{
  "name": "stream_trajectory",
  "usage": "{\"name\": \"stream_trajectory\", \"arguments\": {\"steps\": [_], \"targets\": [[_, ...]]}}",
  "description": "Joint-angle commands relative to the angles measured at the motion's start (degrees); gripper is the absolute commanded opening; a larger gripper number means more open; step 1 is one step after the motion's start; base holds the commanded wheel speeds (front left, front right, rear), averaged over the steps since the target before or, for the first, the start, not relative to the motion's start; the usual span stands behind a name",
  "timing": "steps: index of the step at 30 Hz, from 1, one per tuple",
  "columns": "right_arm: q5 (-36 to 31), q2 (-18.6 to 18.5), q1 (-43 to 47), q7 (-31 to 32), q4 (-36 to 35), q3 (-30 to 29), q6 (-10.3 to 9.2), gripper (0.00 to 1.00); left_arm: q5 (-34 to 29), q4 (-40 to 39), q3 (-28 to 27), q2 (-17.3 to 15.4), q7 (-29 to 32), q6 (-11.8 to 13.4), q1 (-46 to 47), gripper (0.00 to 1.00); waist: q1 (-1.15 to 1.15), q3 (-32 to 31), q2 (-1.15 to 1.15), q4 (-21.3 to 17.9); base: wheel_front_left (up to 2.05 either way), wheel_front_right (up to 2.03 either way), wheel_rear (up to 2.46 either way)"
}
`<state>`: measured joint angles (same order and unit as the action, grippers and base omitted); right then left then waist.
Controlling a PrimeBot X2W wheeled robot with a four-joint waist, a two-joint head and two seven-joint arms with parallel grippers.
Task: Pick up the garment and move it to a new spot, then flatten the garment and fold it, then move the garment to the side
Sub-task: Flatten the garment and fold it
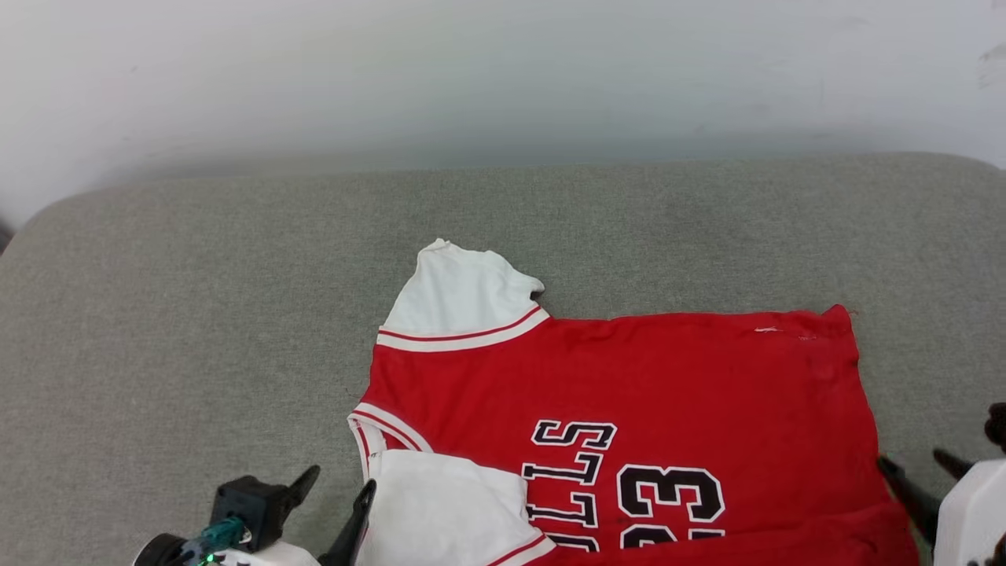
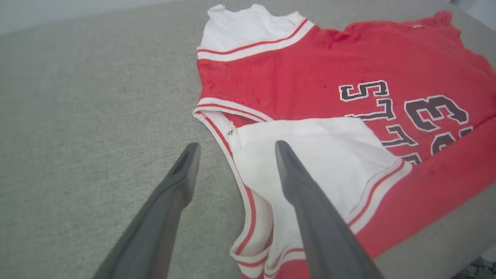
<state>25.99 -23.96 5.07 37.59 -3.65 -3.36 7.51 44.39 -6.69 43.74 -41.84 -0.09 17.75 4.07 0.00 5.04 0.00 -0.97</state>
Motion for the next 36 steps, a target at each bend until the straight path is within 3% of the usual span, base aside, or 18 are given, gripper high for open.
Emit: {"name": "stream_trajectory", "arguments": {"steps": [1, 7, 12, 17, 22, 29, 36], "targets": [[0.2, -0.5, -1.4, -1.5, -0.9, -0.5, -0.04, 1.0, -0.2, 0.1, -0.9, 0.5, -1.9, 0.3, 0.2, 1.0, 0.0, -0.8, 0.0, -0.5, 0.0, 0.0, 0.0], [-0.8, 0.3, -3.3, -10.9, -3.5, -1.2, -0.04, 1.0, -1.4, -0.2, -5.3, 3.8, -12.6, 2.0, -0.7, 1.0, 0.0, -1.9, 0.0, -1.6, 0.0, 0.0, 0.0], [-2.1, 3.1, -3.7, -20.7, -5.0, -0.7, -0.04, 1.0, -4.5, -1.0, -9.6, 8.2, -15.0, 2.7, -1.6, 1.0, 0.0, -2.3, 0.0, -2.4, 0.0, 0.0, 0.0], [-3.9, 7.2, -2.8, -29.7, -5.5, -0.9, -0.04, 1.0, -9.8, -3.8, -15.3, 12.4, -15.1, 0.7, -2.8, 1.0, 0.0, -2.1, 0.0, -3.2, 0.0, 0.0, 0.0], [-5.4, 10.6, -2.9, -36.2, -6.3, 0.1, -0.04, 1.0, -12.8, -4.4, -19.2, 13.7, -15.1, -2.1, -3.6, 1.0, 0.0, -0.8, 0.0, -4.7, 0.0, 0.0, 0.0], [-5.9, 12.6, -5.1, -39.9, -6.5, 0.7, -0.04, 1.0, -12.8, -2.5, -20.3, 10.6, -12.1, -6.8, 3.0, 1.0, 0.0, 4.0, 0.0, -7.1, 0.0, 0.0, 0.0], [-5.3, 12.6, -8.7, -41.1, -6.5, 1.9, -0.04, 1.0, -9.5, -0.2, -21.4, 4.1, 3.1, -12.5, 17.8, 1.0, 0.0, 11.4, 0.0, -11.1, 0.0, 0.0, 0.0]]}}
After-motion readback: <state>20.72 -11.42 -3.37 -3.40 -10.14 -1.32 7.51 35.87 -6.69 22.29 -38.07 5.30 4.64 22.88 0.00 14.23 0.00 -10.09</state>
